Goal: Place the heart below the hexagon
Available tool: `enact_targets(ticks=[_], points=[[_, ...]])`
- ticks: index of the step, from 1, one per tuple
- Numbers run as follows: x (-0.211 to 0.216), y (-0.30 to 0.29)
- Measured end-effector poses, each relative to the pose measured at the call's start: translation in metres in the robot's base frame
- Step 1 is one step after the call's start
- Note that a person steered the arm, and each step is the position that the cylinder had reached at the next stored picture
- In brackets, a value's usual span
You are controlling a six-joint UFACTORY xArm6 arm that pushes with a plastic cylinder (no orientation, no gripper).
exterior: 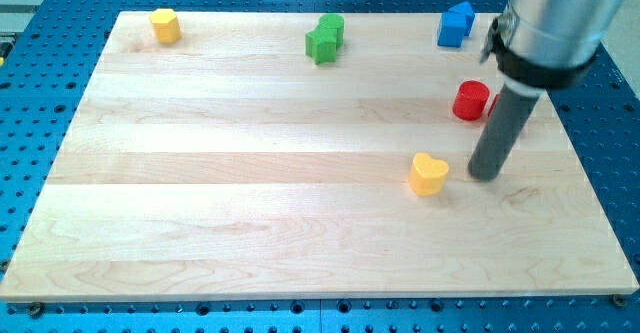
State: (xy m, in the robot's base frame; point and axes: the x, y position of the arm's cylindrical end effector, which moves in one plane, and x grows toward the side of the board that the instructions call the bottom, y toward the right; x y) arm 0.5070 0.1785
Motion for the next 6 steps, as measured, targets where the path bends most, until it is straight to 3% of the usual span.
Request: enact_targets(ticks=[1,3,4,5,6], points=[[0.009,-0.072],[-0.111,-0.184],[-0.094,-0.171],[-0.09,-0.195],[-0.128,-0.251]])
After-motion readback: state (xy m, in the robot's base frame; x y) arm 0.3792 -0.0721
